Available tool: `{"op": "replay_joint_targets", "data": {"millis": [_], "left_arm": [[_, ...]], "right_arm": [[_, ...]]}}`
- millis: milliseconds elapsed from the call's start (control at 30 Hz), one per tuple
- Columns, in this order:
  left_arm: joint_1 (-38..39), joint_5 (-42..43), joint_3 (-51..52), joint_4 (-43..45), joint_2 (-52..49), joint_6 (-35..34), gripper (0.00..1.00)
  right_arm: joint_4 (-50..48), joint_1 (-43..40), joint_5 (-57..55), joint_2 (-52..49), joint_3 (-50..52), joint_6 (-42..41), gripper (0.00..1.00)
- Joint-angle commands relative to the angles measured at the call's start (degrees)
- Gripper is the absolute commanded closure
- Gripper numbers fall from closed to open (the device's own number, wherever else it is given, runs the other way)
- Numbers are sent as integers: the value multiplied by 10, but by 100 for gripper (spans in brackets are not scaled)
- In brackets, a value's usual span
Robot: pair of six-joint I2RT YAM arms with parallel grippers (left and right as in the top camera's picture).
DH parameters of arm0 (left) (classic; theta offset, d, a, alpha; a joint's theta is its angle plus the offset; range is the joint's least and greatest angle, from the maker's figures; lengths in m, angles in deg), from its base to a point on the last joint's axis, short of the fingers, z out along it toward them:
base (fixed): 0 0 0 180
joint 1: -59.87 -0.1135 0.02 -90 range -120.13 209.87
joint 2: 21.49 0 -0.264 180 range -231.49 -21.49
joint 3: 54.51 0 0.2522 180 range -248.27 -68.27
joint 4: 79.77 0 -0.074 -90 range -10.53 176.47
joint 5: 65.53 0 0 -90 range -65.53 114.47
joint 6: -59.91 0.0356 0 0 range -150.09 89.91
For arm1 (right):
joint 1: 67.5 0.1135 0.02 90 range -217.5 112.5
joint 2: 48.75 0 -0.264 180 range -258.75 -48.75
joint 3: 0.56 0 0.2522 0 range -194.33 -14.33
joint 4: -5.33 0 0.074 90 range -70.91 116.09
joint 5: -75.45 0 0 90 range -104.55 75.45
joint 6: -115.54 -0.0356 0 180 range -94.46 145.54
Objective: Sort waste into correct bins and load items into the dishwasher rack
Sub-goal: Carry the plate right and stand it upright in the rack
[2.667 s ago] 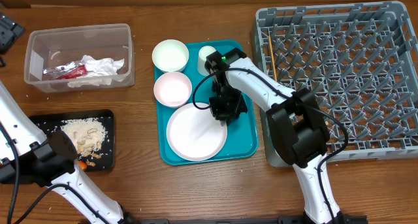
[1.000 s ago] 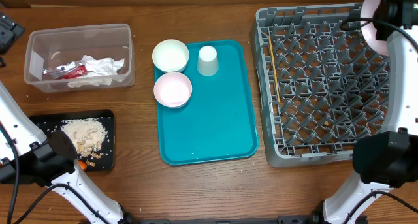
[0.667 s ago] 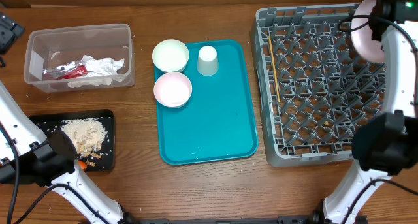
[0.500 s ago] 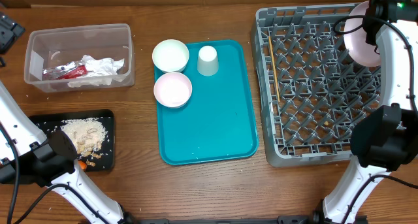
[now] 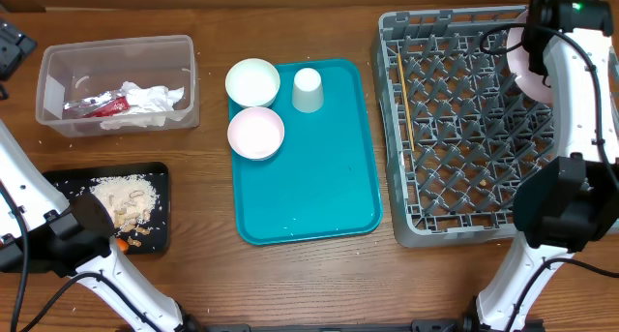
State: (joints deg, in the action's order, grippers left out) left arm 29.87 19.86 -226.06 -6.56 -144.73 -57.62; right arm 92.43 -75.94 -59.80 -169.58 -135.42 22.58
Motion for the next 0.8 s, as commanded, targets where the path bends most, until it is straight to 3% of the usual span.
{"op": "replay_joint_targets", "data": {"millis": [0, 200, 367, 400, 433, 500, 567, 733, 767], "left_arm": [[4, -5, -1, 1, -5, -8, 0], [4, -4, -1, 1, -5, -8, 0], [4, -4, -1, 1, -5, -8, 0], [4, -5, -1, 1, -5, -8, 0], [4, -4, -1, 1, -5, -8, 0], [4, -4, -1, 1, -5, -8, 0], [4, -4, -1, 1, -5, -8, 0], [4, -4, -1, 1, -5, -8, 0], [4, -4, -1, 1, -5, -8, 0]], "right_arm": [[20, 13, 24, 4, 2, -67, 96], [62, 3, -3, 4, 2, -139, 96], [81, 1, -3, 4, 2, -147, 96], [83, 2, -3, 4, 2, -147, 90], [87, 2, -1, 4, 2, -150, 61], [97, 2, -1, 6, 1, -154, 24], [108, 2, 2, 8, -6, -166, 0], [130, 2, 84, 21, -67, -174, 0], [134, 3, 154, 27, -102, -165, 0]]}}
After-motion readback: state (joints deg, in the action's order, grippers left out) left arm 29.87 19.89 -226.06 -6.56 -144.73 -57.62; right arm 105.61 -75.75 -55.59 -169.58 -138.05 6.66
